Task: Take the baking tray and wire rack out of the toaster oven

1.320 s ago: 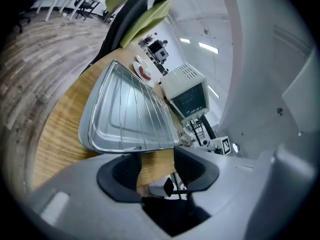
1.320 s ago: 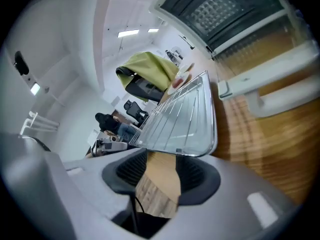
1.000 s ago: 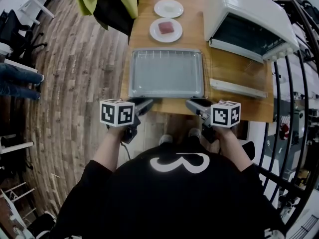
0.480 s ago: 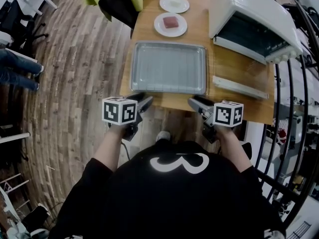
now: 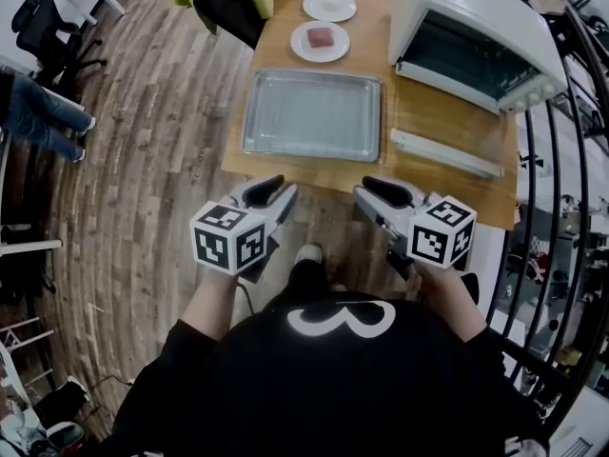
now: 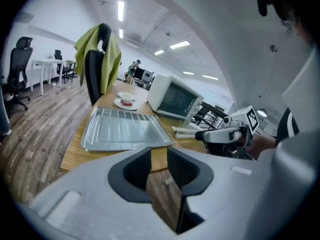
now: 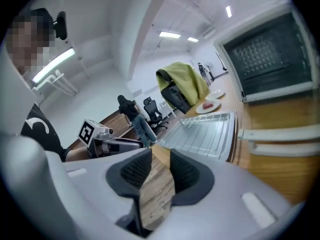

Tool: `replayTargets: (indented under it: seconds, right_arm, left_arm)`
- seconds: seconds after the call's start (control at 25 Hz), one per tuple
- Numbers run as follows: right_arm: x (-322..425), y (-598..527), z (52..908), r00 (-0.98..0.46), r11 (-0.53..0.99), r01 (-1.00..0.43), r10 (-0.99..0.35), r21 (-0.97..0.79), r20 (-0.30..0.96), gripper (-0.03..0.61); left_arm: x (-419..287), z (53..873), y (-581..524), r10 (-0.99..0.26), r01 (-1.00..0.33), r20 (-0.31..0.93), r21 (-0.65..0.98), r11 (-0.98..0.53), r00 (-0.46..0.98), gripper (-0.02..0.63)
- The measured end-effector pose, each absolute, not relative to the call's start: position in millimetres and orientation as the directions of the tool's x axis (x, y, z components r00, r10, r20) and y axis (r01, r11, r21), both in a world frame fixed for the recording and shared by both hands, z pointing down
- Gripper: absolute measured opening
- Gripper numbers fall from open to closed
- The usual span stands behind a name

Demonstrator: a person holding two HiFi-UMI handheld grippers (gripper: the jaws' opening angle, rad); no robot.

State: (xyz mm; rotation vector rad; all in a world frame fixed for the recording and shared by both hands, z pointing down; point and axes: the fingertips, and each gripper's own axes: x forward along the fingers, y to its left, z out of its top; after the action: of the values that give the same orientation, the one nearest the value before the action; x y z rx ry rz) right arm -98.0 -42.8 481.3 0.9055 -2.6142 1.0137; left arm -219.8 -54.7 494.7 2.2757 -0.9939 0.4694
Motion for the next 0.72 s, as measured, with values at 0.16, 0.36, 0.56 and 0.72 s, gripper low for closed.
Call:
replayTargets:
  seconds: [0.16,0.36,0.56,0.72]
  right_arm:
    - [-89,-2,430,-0.832,0.689,-0.555,-0.467,-0.465,0.3,0.047]
    - [-71,44,391,-0.811,0.741,-0.584,-0.525,-0.33,0.258,0.003]
    - [-56,85,361,-0.803,0.742,-0.595,-0.561,-0.309,0.201,0.002]
    - [-53,113,346,-0.812,0.762,-0.582,-0.564,-0.284,0.151,0.002]
  left_arm:
    - [-184,439,-21,-0.571,-0.706,0.416,0.385,-0.594,0.707,0.049]
    - [-140,382,34,-0.56,-0.63,0.289,0.39,-0.671,0.776,0.021]
    - [-116,339,81,-0.558,-0.595,0.211,0.35,-0.723,0.803,0.01]
    - [-107,328,109,-0.56,-0.586,0.181,0.342,-0.735,0.808,0.009]
